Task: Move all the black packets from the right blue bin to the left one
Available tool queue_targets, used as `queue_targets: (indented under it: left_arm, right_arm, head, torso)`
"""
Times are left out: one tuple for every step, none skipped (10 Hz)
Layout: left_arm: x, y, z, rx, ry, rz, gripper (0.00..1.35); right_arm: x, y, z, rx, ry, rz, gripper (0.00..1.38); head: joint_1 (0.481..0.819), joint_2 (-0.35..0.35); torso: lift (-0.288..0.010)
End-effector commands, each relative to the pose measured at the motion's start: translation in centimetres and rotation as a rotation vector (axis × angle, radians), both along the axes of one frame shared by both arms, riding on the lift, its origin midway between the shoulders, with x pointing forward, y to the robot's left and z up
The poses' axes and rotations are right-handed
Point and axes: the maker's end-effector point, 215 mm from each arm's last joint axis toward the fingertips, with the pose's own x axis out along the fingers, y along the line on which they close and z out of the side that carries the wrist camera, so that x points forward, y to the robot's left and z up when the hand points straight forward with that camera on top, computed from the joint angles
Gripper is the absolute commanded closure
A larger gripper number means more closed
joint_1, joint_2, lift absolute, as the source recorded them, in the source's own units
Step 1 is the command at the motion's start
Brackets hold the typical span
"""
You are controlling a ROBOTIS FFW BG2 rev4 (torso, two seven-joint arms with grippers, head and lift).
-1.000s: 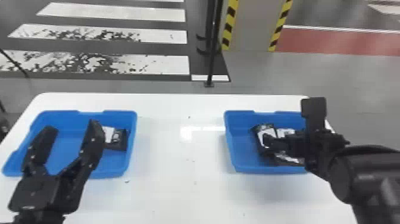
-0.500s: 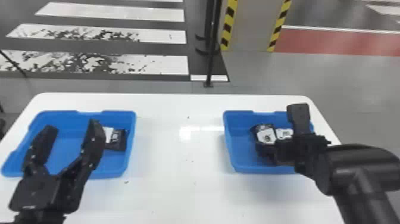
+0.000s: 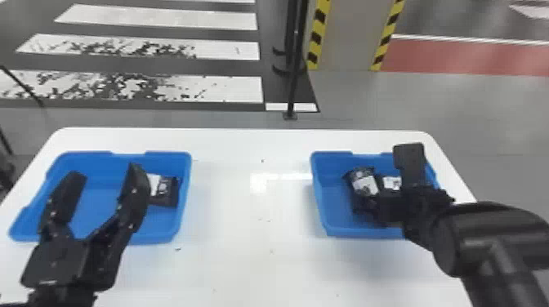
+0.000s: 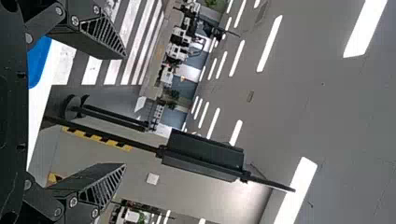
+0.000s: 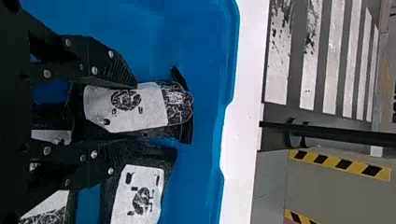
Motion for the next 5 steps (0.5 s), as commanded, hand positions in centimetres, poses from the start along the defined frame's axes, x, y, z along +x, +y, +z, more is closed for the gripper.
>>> queue_targets:
  left_arm:
    - [0.0,0.0,0.0,0.000,0.000,-0.001,0.23]
    - [0.0,0.0,0.0,-0.002,-0.002,-0.002,0.23]
    - [-0.1,0.0,0.2,-0.002,-0.007,-0.001,0.23]
    - [-0.1,-0.1,0.2,-0.004,-0.009,-0.002,0.23]
    - [-0.2,-0.1,0.5,-0.006,-0.018,-0.001,0.23]
  right_arm:
    - [-0.6,0.1,-1.2,0.036,0.019,-0.012,1.24]
    - [-0.7,0.1,-1.8,0.062,0.017,-0.020,1.24]
    - [-0.6,0.0,-1.5,0.070,-0.012,-0.026,1.24]
    - [-0.5,0.3,-0.8,0.112,-0.055,-0.033,1.24]
    - [-0.8,1.1,0.5,0.167,-0.108,-0.030,1.24]
  head:
    - [0.695,-0.081]
    - [0.695,-0.081]
    - [0.695,-0.081]
    - [0.695,-0.081]
    - [0.695,-0.081]
  torso:
    - [-0.140]
    - [-0.140]
    - [-0.140]
    - [-0.140]
    - [-0.140]
